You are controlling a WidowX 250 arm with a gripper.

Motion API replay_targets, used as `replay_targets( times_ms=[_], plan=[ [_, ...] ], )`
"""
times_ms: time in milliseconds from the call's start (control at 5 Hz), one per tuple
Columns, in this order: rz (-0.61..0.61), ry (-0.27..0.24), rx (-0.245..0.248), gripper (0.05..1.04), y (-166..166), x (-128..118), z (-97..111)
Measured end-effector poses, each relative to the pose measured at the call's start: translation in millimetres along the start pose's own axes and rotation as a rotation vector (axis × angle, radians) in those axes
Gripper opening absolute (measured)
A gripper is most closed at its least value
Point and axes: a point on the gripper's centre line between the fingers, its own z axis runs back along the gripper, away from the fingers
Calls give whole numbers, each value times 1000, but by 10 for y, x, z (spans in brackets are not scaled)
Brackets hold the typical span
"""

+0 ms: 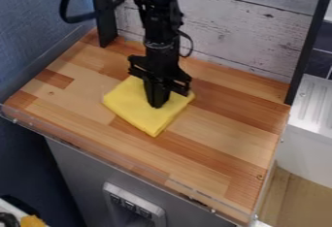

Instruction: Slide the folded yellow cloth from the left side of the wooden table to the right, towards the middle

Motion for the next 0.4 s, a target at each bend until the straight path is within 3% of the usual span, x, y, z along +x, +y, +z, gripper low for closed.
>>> replay_targets(
  times_ms=[400],
  plan=[
    [39,33,-10,67,-210,-97,1]
  ],
)
